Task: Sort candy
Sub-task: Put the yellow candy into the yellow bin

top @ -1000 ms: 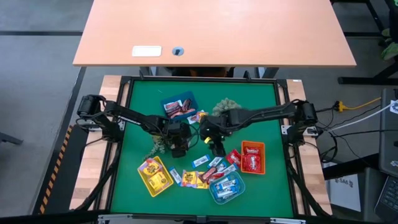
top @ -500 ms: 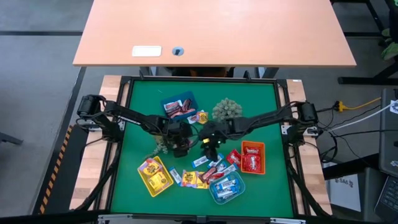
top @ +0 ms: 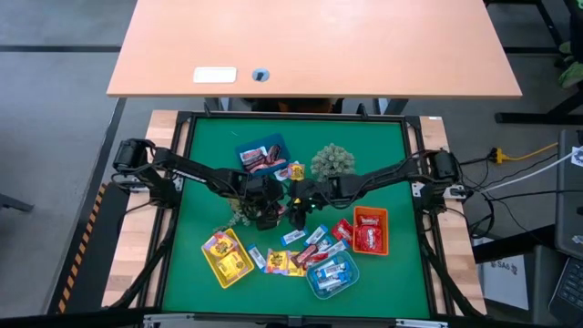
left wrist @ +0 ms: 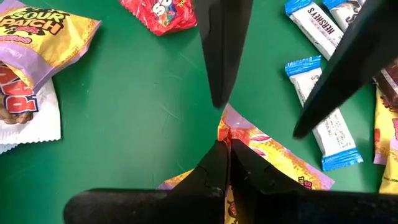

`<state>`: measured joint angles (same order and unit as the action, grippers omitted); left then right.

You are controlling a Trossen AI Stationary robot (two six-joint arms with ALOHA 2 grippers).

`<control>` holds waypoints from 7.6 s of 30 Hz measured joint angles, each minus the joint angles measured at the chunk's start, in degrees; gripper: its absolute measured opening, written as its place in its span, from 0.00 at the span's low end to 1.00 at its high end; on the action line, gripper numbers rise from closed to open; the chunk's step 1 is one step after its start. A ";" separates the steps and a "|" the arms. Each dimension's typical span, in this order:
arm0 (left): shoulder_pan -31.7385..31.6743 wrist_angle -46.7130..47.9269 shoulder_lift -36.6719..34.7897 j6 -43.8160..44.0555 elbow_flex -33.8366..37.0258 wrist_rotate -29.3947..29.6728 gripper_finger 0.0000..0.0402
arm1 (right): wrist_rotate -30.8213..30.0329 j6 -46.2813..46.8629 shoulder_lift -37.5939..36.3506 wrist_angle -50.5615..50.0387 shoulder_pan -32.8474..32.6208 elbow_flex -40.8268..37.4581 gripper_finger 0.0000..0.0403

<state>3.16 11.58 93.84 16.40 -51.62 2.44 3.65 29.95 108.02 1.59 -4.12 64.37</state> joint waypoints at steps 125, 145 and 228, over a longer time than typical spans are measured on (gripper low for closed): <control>3.08 20.94 -26.40 -0.39 -0.07 9.55 0.32 | 3.37 -16.98 14.81 30.00 -12.76 20.65 0.00; 3.08 20.99 -26.36 -0.28 -0.04 9.53 0.32 | 4.45 -16.10 21.58 22.68 -12.76 29.76 0.23; 3.13 20.76 -26.34 -0.02 0.02 10.43 0.32 | 13.46 -30.26 21.60 -26.61 -10.86 47.88 0.01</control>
<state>6.28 32.34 67.51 16.38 -51.59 12.86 17.11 -0.31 129.62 -25.02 -14.98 112.25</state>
